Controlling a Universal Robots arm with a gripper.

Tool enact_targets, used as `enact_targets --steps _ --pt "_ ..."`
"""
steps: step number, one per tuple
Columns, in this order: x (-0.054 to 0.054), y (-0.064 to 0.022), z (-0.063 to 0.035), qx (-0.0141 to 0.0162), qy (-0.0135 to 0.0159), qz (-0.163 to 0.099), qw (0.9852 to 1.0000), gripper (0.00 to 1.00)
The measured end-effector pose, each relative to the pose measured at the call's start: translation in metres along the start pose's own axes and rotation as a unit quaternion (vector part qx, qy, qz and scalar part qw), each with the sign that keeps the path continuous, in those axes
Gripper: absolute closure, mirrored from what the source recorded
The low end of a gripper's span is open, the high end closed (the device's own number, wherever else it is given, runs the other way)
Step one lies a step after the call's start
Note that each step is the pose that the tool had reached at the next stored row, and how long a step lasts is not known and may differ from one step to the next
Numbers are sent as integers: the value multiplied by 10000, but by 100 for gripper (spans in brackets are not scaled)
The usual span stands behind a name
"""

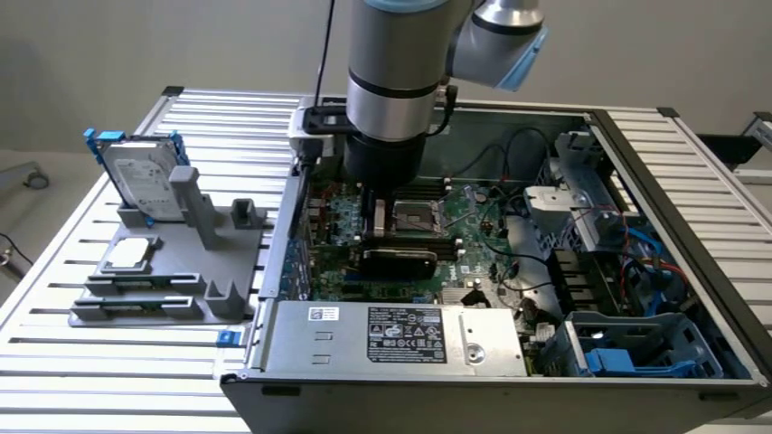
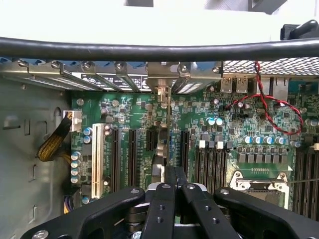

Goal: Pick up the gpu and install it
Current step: 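Press down on the gpu until it lock into place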

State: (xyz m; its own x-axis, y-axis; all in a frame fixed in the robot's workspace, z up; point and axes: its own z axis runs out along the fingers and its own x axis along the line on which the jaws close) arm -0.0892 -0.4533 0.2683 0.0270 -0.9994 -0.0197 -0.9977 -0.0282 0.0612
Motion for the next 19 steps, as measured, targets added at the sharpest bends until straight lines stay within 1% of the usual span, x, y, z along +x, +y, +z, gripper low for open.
enact_targets --steps 10,12,14,19 --pt "-1 0 21 0 2 1 10000 89" --pt "-2 0 7 4 -5 1 10000 89" --pt "-2 3 -24 0 2 1 10000 89" --pt "-3 10 -58 1 0 1 10000 89"
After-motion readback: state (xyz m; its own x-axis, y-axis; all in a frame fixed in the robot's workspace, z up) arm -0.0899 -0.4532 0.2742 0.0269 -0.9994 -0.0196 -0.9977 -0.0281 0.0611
